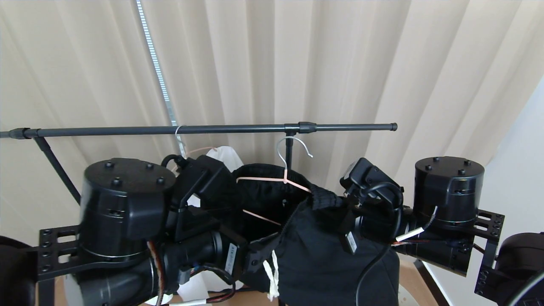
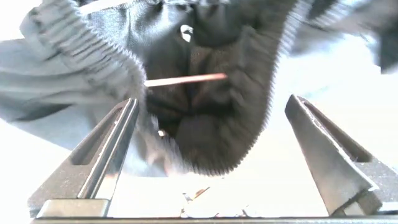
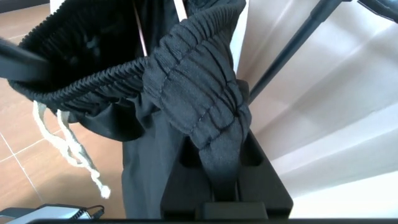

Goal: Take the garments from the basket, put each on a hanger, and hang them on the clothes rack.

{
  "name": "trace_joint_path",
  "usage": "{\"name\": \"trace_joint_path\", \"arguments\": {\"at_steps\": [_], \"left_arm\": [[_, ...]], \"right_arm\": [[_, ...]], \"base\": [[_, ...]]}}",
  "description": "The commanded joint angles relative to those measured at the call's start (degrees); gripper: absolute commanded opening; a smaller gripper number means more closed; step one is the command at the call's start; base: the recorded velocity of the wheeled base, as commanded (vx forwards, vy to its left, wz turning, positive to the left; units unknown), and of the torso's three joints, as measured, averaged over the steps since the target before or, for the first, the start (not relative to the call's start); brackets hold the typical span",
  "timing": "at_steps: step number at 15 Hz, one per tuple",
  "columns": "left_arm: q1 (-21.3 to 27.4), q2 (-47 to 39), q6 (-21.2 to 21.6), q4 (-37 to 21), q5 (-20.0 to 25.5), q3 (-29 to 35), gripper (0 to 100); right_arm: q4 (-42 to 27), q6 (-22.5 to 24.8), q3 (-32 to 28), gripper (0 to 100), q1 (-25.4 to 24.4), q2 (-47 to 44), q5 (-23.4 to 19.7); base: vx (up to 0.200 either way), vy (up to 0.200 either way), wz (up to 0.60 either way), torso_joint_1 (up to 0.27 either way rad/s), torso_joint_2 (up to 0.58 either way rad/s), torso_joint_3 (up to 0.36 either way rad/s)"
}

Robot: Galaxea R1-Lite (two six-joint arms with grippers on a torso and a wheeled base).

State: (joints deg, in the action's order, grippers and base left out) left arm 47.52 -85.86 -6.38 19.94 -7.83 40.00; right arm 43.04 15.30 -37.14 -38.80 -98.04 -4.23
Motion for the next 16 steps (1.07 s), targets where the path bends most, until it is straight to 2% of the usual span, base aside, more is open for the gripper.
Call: {"name": "trace_joint_path", "arguments": {"at_steps": [1,3,4,5,6,7,8,9,13,14,16], "left_arm": [[-0.4,8.2,1.9,-0.3,0.1,-2.2,100],[-6.3,13.4,6.2,-1.8,1.7,-2.9,100],[-10.1,15.8,8.5,-3.5,5.4,-3.1,100],[-14.3,17.5,10.0,-5.0,9.8,-3.1,100],[-21.2,19.1,12.4,-6.6,17.1,-2.9,100],[-24.4,19.1,14.1,-7.2,20.6,-2.9,100],[-32.1,18.9,19.7,-8.3,29.6,-2.9,100],[-35.6,18.2,24.5,-9.7,35.2,-2.8,100],[-37.3,9.9,38.7,-10.9,47.1,-1.9,100],[-38.1,7.2,42.9,-10.9,48.5,-0.7,100],[-39.1,2.9,51.0,-11.1,48.6,1.7,100]], "right_arm": [[0.0,0.0,0.2,0,0.1,0.0,-2.0],[0.1,0.0,0.8,0,0.8,0.1,-5.2],[0.1,0.0,1.0,0,1.1,0.1,-6.2],[0.1,0.0,1.0,0,1.4,0.1,-6.8],[0.1,0.0,1.3,0,2.0,0.4,-8.9],[0.3,0.0,1.6,0,2.4,0.6,-10.2],[2.1,0.0,2.7,0,3.1,0.9,-13.4],[3.9,0.1,3.7,0,3.4,0.9,-15.0],[5.1,0.1,5.6,0,4.9,1.9,-20.8],[5.1,0.2,6.0,0,5.3,2.6,-23.0],[5.1,0.3,6.6,0,5.4,3.3,-24.3]], "base": [[0.000,0.000,0.00,0.000,0.00,0.000],[0.000,0.000,0.00,0.000,0.00,0.000],[0.000,0.000,0.00,0.000,0.00,0.000],[0.000,0.000,0.00,0.000,0.00,0.000],[0.000,0.000,0.00,0.000,0.00,0.000],[0.000,0.000,0.00,0.000,0.00,0.000],[0.000,0.000,0.00,0.000,0.00,0.000],[0.000,0.000,0.00,0.000,0.00,0.000],[0.000,0.000,0.00,0.000,0.00,0.000],[0.000,0.000,0.00,0.000,0.00,0.000],[0.000,0.000,0.00,0.000,0.00,0.000]]}}
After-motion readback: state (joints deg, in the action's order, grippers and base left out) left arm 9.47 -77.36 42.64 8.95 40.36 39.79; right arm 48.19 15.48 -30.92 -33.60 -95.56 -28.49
